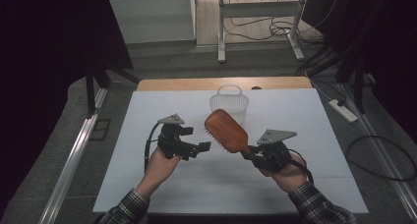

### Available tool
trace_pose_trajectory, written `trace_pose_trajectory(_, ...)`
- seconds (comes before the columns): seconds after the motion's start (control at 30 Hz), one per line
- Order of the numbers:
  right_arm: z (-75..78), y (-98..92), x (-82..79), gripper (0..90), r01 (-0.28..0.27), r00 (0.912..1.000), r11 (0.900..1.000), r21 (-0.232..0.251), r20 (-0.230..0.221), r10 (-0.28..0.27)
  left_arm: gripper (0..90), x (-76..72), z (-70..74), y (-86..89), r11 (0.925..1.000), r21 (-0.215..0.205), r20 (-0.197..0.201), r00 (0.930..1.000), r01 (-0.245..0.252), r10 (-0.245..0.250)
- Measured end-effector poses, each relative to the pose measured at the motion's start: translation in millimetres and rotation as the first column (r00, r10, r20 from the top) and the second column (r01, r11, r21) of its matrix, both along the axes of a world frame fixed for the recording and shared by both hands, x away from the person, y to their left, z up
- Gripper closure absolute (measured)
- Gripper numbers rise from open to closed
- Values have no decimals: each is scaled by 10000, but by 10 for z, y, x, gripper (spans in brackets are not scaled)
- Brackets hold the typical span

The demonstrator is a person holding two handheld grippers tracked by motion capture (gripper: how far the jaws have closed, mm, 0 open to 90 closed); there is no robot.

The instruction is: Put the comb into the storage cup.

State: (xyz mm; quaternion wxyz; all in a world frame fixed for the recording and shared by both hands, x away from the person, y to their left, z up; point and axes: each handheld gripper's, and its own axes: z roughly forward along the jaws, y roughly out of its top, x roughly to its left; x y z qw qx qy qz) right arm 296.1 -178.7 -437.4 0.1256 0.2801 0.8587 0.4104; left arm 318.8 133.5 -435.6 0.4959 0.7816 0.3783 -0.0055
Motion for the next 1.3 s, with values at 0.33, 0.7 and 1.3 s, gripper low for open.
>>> trace_pose_trajectory(0.33, 4, 70, -14, 722, -9, 9999, 9999, 138, 171, 7, 0, 73, 38, -106, 9993, -361, -135, 9998, 140, -145)
trace_pose_trajectory(0.7, 3, 117, -32, 722, 9, 9997, 9996, 280, 255, -16, 0, 130, 28, -192, 9965, -820, -387, 9991, 151, -184)
trace_pose_trajectory(1.3, -20, 245, -91, 722, -177, 9993, 9987, 480, 326, 162, 0, 157, -13, -236, 9902, -1396, -764, 9969, 80, -188)
